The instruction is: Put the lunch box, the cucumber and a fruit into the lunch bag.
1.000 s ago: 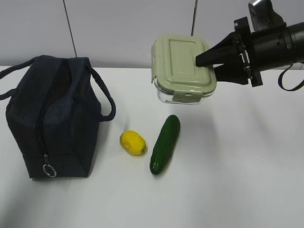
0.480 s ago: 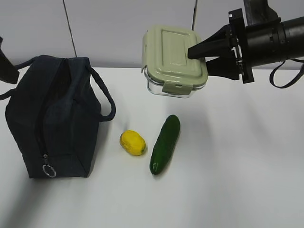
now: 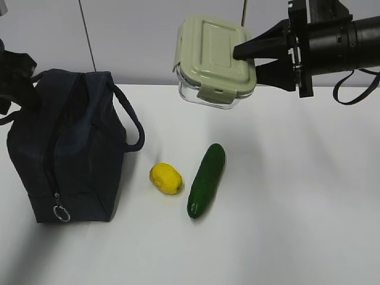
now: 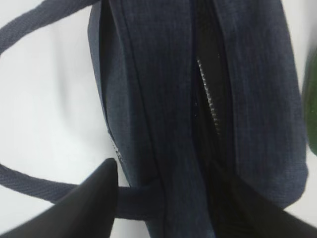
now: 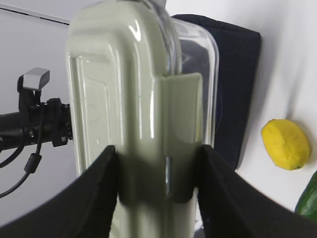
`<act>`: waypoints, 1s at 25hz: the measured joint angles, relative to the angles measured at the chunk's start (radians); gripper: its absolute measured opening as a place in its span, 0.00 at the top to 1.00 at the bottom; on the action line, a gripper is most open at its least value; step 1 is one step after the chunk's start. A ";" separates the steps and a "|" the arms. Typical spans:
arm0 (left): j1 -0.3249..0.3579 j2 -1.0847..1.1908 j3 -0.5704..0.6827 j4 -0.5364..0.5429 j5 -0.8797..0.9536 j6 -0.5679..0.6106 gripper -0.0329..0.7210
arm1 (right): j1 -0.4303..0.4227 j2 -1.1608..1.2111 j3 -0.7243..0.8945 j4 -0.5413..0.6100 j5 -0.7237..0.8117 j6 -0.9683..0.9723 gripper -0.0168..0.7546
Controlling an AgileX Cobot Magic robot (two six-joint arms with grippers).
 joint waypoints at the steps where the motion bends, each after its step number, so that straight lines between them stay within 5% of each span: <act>1: 0.000 0.009 0.000 0.007 0.000 0.000 0.43 | 0.000 0.000 0.000 0.000 0.000 0.000 0.52; 13: 0.000 0.082 0.000 0.015 -0.056 0.002 0.48 | 0.084 0.000 -0.071 0.031 0.002 -0.007 0.52; 15: 0.000 0.087 0.000 0.015 -0.057 0.004 0.57 | 0.100 0.000 -0.071 0.035 0.006 -0.011 0.52; 19: 0.000 0.089 0.000 -0.033 -0.051 0.067 0.89 | 0.123 0.000 -0.072 0.037 0.006 -0.013 0.52; 25: 0.000 0.089 -0.002 -0.180 -0.026 0.169 0.96 | 0.149 0.000 -0.072 0.056 0.006 -0.015 0.52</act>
